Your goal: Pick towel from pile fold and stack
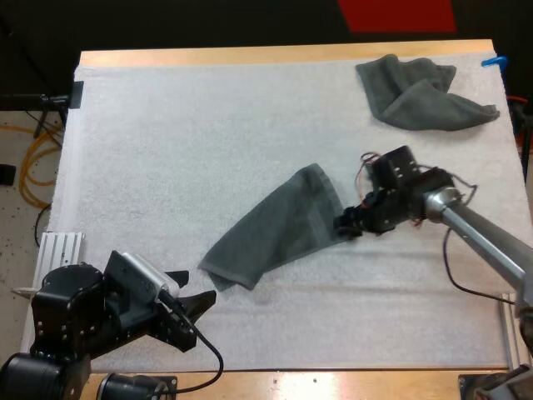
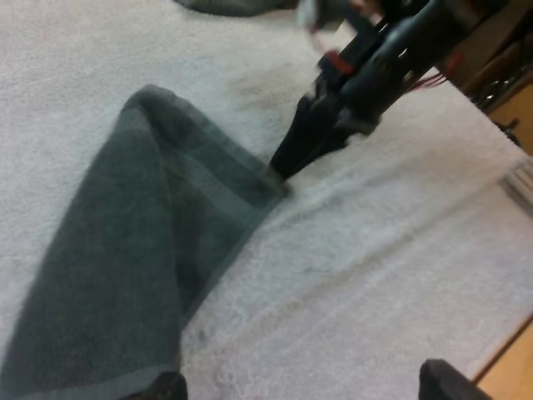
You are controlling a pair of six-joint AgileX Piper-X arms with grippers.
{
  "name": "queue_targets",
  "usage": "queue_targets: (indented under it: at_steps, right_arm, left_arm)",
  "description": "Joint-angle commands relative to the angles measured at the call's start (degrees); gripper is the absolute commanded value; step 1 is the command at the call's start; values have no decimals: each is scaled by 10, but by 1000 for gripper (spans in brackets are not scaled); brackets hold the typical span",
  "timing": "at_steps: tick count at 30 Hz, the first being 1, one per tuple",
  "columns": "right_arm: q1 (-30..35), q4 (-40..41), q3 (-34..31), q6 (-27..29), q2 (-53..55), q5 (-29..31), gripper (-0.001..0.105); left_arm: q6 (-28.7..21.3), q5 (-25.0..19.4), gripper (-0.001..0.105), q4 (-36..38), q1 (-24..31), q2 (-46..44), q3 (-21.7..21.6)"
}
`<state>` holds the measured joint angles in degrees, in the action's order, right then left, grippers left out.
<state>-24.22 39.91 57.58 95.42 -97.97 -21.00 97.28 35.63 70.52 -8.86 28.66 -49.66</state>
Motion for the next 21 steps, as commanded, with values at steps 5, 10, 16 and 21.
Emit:
queue_targets:
  at_steps: [5, 10, 16, 21]
  right_arm:
    - [-1, -6, -1, -6, -33, -40, 52]
    - [-1, -16, -1, -16, -46, -41, 47]
    - [-1, -17, -1, -32, -50, -44, 2]
    - [-1, -21, 4, -32, -47, -79, 0]
  left_arm:
    - [6, 37, 56, 3, -3, 1, -4]
    - [6, 37, 56, 3, -3, 1, -4]
    - [6, 37, 56, 3, -3, 1, -4]
    - [6, 37, 56, 3, -3, 1, -4]
